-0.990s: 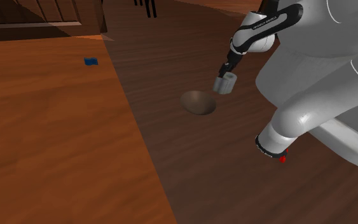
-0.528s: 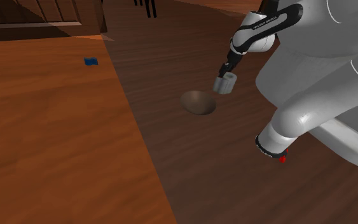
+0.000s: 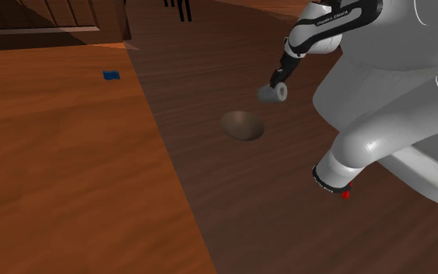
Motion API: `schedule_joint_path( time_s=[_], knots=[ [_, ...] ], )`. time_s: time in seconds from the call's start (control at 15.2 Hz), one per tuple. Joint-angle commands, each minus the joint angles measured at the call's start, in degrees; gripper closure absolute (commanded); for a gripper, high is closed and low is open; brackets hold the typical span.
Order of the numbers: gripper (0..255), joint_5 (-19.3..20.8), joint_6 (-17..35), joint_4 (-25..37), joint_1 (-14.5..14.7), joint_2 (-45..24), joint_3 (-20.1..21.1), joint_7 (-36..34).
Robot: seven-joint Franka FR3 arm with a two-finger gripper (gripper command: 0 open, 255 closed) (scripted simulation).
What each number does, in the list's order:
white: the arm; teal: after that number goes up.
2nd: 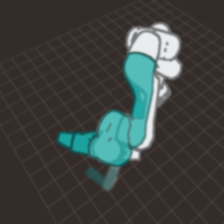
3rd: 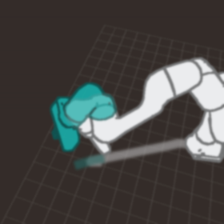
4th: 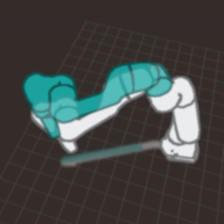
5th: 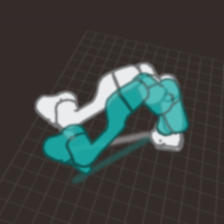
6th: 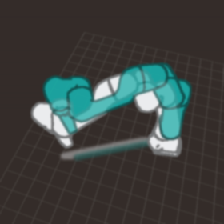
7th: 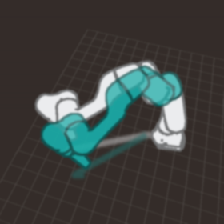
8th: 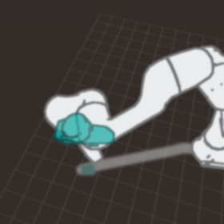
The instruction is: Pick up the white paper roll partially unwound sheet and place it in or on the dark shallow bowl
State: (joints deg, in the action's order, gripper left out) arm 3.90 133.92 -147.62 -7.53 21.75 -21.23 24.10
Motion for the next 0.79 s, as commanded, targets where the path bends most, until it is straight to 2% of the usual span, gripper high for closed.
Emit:
schedule_joint_path(
  time_s=[0.0, 0.73],
  knots=[
    [255, 0.28, -1.91, 0.85, -0.19, 1.1, 0.3, -0.3],
    [255, 0.73, -11.35, 6.62, -0.49, 4.85, 1.75, -1.47]
  ],
)
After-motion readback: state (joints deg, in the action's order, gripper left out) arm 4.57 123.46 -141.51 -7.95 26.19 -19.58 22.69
